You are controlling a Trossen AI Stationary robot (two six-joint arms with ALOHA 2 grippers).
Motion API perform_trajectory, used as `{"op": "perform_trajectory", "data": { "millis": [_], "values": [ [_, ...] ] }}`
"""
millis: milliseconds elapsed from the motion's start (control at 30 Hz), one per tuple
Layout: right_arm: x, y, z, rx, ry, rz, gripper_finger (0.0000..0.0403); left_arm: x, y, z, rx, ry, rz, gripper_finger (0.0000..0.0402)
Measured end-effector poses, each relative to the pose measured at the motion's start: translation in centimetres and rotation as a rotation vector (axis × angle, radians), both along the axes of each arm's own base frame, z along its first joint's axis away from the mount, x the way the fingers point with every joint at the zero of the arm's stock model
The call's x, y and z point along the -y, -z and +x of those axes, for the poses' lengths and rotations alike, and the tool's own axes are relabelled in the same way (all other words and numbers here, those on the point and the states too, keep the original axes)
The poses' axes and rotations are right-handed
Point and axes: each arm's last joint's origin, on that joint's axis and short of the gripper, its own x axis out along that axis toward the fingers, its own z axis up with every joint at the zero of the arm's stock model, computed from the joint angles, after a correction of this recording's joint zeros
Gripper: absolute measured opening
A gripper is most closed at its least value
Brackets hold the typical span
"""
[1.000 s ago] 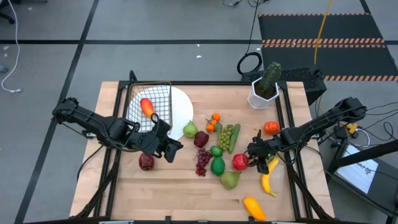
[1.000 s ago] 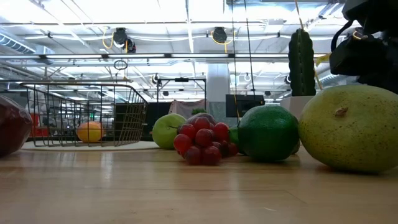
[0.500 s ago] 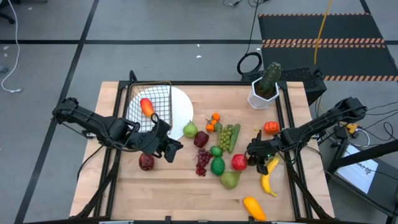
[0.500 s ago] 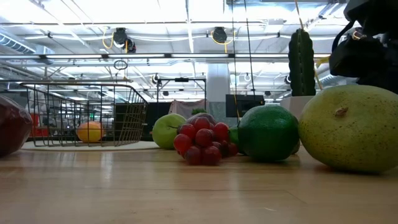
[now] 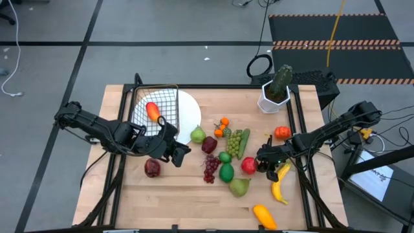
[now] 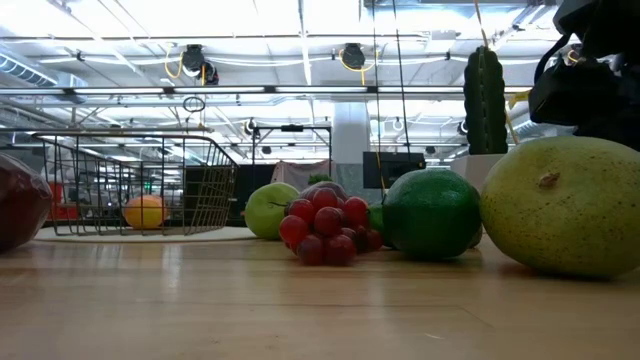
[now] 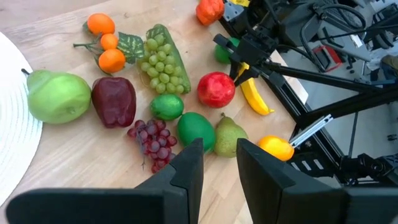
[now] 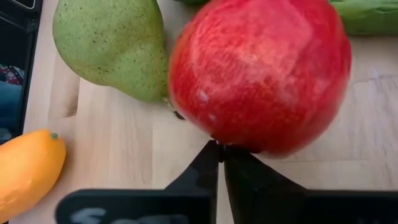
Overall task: Build produce basket
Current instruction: Put the red apple into the wire basket
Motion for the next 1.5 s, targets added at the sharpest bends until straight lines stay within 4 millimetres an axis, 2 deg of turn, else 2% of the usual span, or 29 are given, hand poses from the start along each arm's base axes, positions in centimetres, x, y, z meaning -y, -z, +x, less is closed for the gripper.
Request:
{"op": "perform_trajectory", "data": {
  "millis": [233,367,667,933,1067,1233,1367,1500],
  "values": [
    [0.0,0.0,0.1,-0.004,0.053,0.013,0.0004,0.0,0.0,0.0,0.000,0.000,0.000,0.0097],
    [-0.2,-1.2,0.6,0.028,0.052,0.055,0.0003,0.0,0.0,0.0,0.001,-0.004,-0.005,0.0097],
    [-1.1,-7.9,2.9,0.184,0.025,0.089,0.0001,-1.6,0.0,0.5,0.000,-0.048,0.017,0.0097],
    [-0.9,-14.7,3.5,0.253,0.023,-0.081,0.0001,-3.7,-1.2,1.9,0.122,-0.028,0.120,0.0104],
    [-0.4,-17.4,3.6,0.316,0.005,-0.149,0.0001,-5.5,-2.1,2.7,0.207,-0.016,0.111,0.0133],
    [0.1,-19.9,3.8,0.389,0.050,-0.130,0.0001,-7.6,-3.0,3.3,0.307,0.038,0.078,0.0192],
    [0.7,-20.6,4.0,0.415,0.112,-0.163,0.0001,-9.0,-3.3,3.4,0.331,0.040,0.115,0.0235],
    [1.6,-20.8,4.3,0.444,0.162,-0.191,0.0001,-9.7,-3.6,3.1,0.342,0.079,0.121,0.0261]
  ]
}}
